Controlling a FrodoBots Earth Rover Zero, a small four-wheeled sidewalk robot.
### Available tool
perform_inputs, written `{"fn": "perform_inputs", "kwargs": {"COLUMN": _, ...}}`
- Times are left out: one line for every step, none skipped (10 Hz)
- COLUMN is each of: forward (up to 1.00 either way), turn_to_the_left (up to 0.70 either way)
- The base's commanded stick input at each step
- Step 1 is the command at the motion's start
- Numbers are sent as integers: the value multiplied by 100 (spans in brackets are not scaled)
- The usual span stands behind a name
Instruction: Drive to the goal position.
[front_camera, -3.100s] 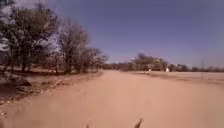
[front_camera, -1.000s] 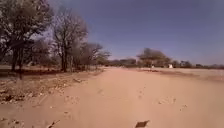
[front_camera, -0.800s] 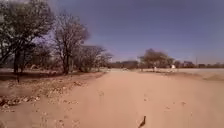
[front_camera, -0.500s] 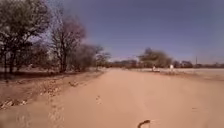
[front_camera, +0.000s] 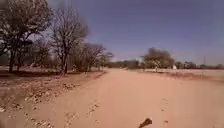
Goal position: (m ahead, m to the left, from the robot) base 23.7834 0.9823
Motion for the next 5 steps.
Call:
{"fn": "perform_inputs", "kwargs": {"forward": 100, "turn_to_the_left": 0}}
{"fn": "perform_inputs", "kwargs": {"forward": 100, "turn_to_the_left": 0}}
{"fn": "perform_inputs", "kwargs": {"forward": 100, "turn_to_the_left": 0}}
{"fn": "perform_inputs", "kwargs": {"forward": 100, "turn_to_the_left": 0}}
{"fn": "perform_inputs", "kwargs": {"forward": 100, "turn_to_the_left": 0}}
